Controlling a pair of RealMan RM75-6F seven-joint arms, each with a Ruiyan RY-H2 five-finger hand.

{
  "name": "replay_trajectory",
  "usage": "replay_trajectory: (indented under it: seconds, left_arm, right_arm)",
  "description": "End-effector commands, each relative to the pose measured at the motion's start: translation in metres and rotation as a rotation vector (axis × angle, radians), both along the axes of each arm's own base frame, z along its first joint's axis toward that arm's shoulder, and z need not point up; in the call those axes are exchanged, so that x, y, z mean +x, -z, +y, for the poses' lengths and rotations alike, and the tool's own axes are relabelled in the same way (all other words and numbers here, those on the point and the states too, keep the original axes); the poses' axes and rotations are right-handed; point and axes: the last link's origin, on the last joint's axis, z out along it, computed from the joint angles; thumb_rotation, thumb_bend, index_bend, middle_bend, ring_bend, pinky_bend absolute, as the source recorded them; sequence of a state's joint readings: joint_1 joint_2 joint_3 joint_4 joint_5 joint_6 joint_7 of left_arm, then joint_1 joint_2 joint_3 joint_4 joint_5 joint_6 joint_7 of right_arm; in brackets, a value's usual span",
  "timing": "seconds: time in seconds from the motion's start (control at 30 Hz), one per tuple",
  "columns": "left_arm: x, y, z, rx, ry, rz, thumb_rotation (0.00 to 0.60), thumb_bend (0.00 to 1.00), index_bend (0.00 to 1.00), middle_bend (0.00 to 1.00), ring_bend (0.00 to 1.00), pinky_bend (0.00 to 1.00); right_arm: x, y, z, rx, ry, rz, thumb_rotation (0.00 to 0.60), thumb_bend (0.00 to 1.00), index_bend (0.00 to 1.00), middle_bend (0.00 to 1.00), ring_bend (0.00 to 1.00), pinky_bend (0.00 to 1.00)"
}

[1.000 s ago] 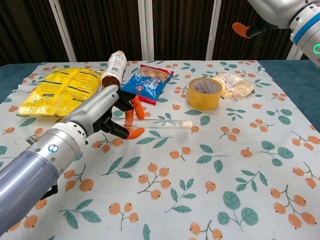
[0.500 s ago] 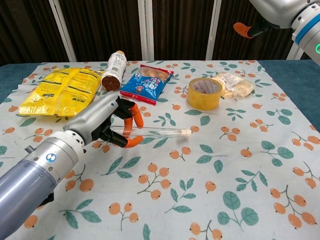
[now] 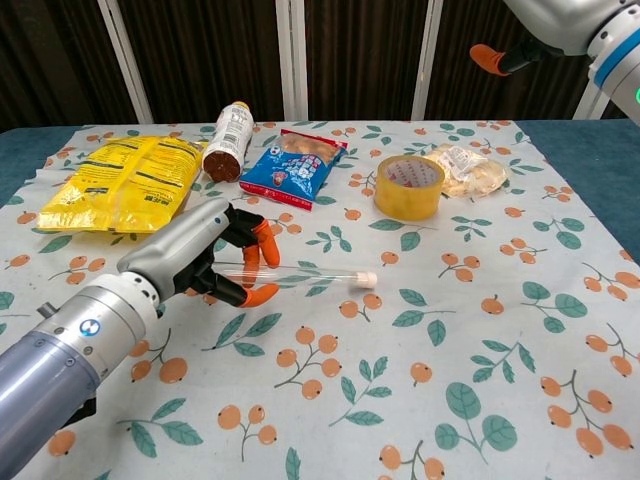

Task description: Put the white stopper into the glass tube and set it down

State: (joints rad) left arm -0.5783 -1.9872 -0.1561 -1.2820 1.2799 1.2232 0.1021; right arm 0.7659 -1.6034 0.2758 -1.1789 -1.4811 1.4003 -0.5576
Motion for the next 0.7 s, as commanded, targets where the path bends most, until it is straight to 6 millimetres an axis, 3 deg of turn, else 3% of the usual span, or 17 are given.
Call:
replay_trajectory:
  seconds: [0.03,0.7]
  left_arm:
    - [-0.001,-0.002,-0.001,0.0,0.002,0.002,0.6,0.55,0.65,0.64,0.26,0.16]
    - [-0.021,-0.016,-0.001,-0.004,-0.023,0.032,0.6,0.37,0.52,0.49,0.21,0.11]
  right_arm:
    - [0.0,0.0,0.0,0.001,0.001,-0.003,0.6,0.39,0.29,0.11,0.01,0.0]
    - [0.003,0.004,0.005,0.009,0.006,-0.012,0.6,0.39,0.29,0.11,0.01,0.0]
